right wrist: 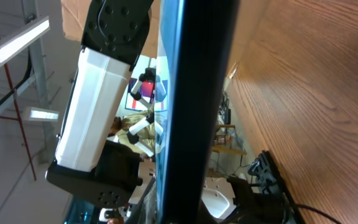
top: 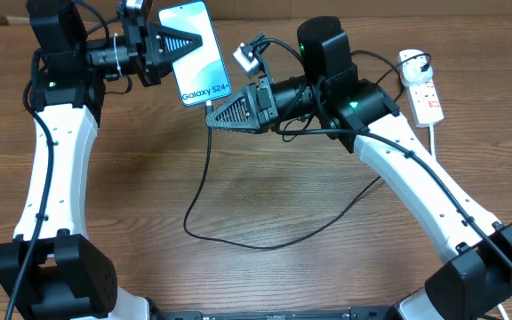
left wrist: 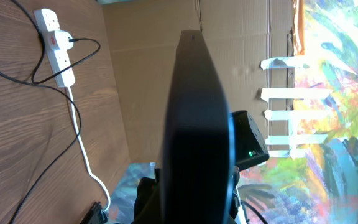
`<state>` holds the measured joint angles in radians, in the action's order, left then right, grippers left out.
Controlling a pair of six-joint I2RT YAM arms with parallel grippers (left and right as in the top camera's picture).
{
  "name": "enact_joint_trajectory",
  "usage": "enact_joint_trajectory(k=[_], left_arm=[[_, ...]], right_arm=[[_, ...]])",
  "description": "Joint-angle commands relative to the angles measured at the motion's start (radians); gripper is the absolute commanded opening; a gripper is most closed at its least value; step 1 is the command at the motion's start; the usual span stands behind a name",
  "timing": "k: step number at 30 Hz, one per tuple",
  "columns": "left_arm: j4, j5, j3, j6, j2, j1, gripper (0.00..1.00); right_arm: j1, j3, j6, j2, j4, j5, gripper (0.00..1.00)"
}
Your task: Plug charger to phone and switch on socket
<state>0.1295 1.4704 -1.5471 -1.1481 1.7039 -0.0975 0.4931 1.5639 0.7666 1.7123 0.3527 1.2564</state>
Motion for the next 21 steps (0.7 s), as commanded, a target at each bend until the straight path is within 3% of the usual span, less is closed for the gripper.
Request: enact_joint_trajectory(k=[1, 21], left_arm=[[-0.008, 0.092, -0.013, 0.019, -0.019, 0.006, 0.04], [-0.010, 0.108, -0.013, 0.010, -0.019, 0.006, 0.04]], right_arm=[[-0.034, 0.006, -0.016, 0.002, 0.001, 0.003, 0.04], [-0.034, 0.006, -0.012, 0.002, 0.000, -0.064, 0.04]])
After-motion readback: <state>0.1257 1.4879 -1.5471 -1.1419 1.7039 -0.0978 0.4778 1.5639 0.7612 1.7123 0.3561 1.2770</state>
